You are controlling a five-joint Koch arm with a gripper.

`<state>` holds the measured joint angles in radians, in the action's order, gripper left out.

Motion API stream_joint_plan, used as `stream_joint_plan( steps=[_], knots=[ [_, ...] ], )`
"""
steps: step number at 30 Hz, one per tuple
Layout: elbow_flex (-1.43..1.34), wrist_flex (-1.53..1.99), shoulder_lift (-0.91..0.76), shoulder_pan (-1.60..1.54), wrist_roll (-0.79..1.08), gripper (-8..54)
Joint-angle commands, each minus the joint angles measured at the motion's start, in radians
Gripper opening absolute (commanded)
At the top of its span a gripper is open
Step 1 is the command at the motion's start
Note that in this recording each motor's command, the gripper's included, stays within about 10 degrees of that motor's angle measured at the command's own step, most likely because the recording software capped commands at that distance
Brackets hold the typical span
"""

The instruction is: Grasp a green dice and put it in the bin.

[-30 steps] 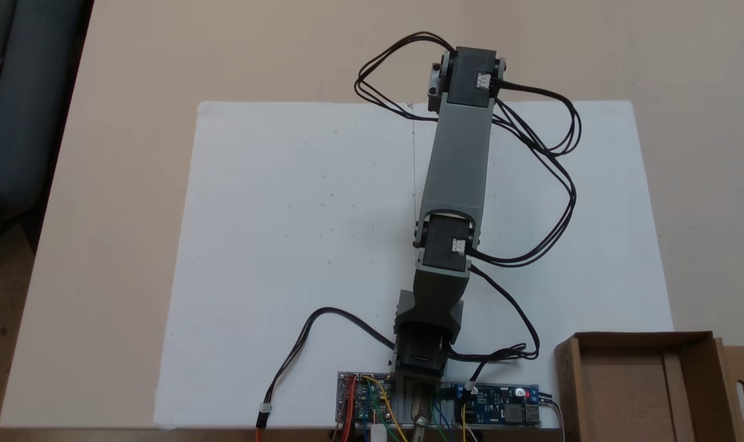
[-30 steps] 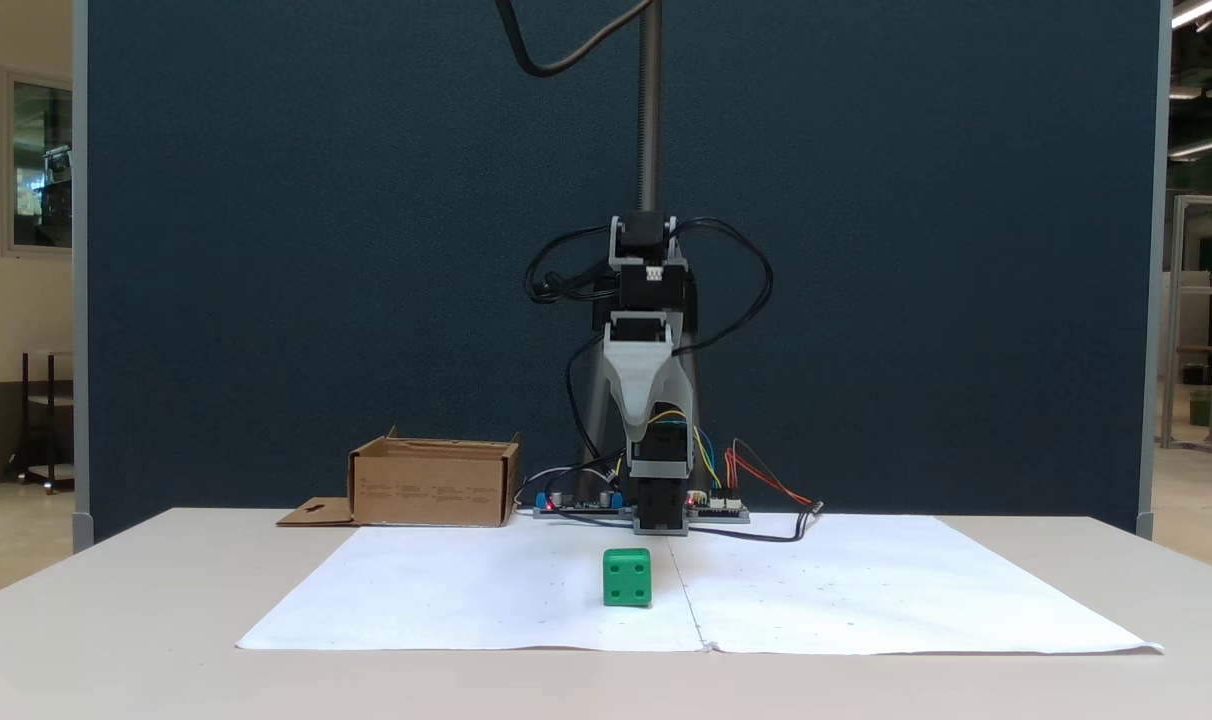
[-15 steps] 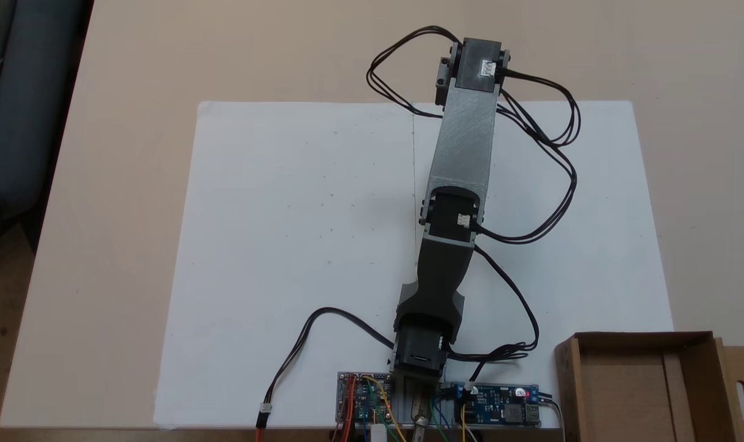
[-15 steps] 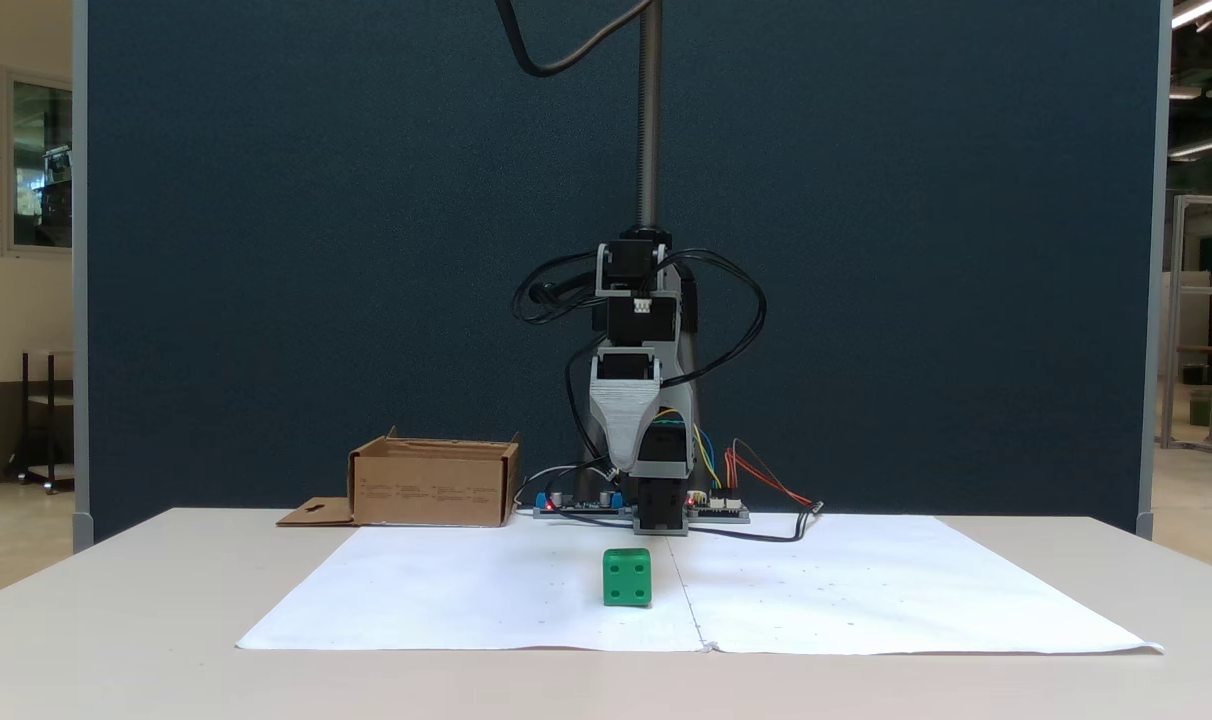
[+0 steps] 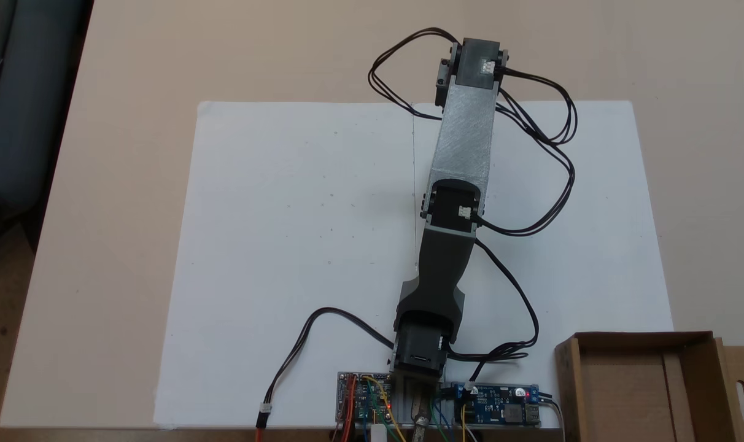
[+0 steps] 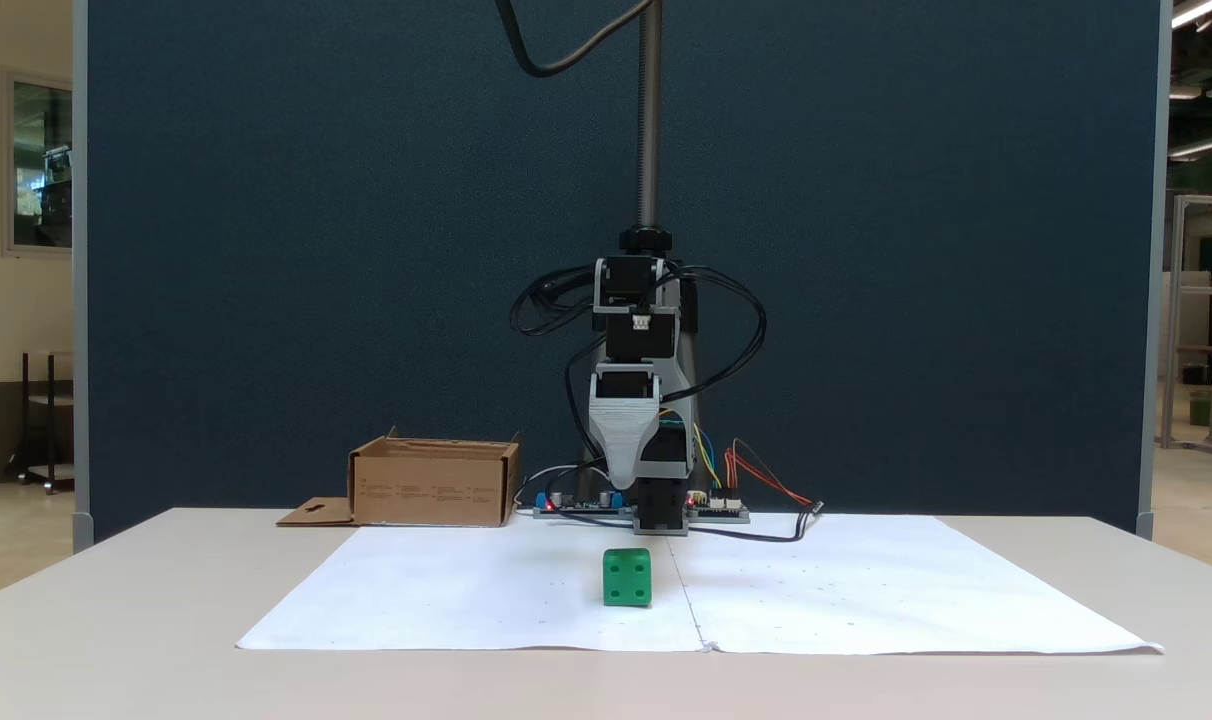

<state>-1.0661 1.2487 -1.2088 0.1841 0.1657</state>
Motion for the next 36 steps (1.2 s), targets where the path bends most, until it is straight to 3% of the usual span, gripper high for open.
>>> stream_joint_plan(
  steps=[1, 36],
  knots=[
    [0.052, -0.04, -0.023, 0.02, 0.038, 47.5],
    [-0.16, -0.181, -0.002, 0.009, 0.038, 47.4]
  ],
)
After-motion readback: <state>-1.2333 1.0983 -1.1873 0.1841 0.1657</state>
